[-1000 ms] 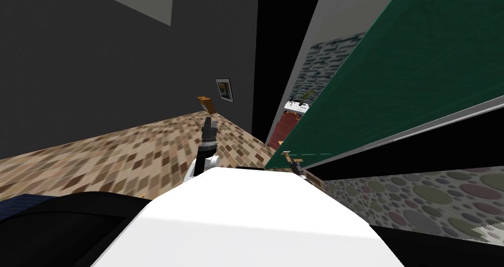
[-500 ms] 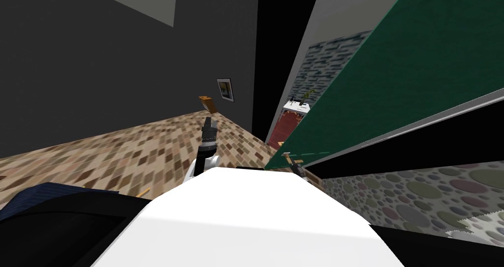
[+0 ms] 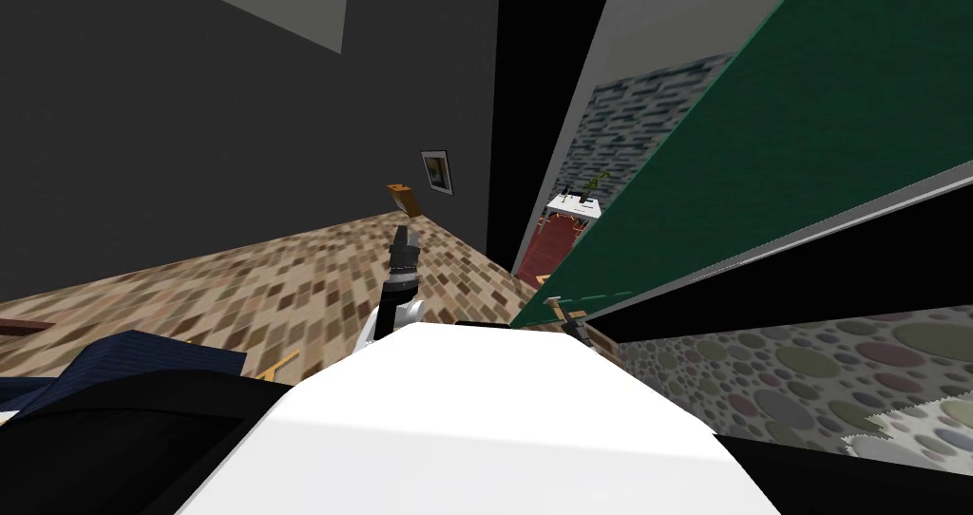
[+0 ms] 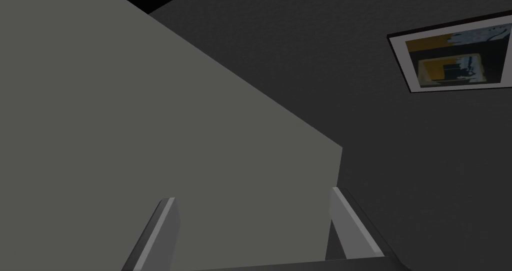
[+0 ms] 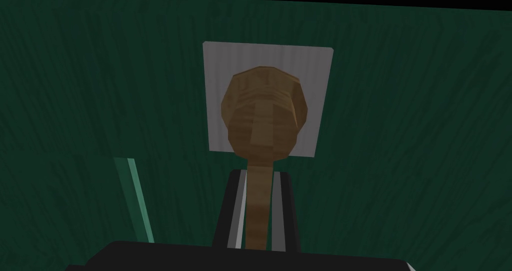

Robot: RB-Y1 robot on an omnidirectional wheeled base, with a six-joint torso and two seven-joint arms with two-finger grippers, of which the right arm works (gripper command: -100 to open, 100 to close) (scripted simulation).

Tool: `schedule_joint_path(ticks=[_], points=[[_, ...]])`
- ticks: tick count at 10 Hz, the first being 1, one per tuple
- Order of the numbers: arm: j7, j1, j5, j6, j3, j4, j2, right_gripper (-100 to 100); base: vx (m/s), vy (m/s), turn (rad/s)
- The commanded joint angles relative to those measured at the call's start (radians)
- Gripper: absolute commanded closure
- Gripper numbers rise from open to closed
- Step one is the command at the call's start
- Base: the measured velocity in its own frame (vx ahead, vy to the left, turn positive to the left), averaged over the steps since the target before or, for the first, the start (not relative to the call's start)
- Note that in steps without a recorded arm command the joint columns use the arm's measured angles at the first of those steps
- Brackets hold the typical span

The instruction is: Pull the door open

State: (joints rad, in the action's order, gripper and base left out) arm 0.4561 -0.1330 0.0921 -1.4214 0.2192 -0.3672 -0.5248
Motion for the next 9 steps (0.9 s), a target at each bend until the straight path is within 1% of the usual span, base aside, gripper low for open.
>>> schedule_joint_path(ticks=[1,4,5,6,7,8,9], points=[[0.002,0.008,-0.008,-0.032,0.009,0.036,0.009,100,-0.062,-0.033,0.009],[0.008,0.011,-0.019,-0.085,0.023,0.079,0.006,100,-0.059,-0.055,0.031],[0.011,0.012,-0.025,-0.111,0.029,0.100,0.004,100,-0.073,-0.087,0.051],[0.011,0.000,-0.025,-0.084,0.029,0.012,0.004,100,-0.060,-0.059,-0.005],[0.011,0.008,-0.025,-0.088,0.029,0.011,0.004,100,-0.030,-0.015,-0.011],[0.011,0.012,-0.025,-0.104,0.029,0.032,0.004,100,0.000,0.000,0.000],[0.011,0.012,-0.025,-0.110,0.029,0.030,0.004,100,0.006,0.006,-0.005]])
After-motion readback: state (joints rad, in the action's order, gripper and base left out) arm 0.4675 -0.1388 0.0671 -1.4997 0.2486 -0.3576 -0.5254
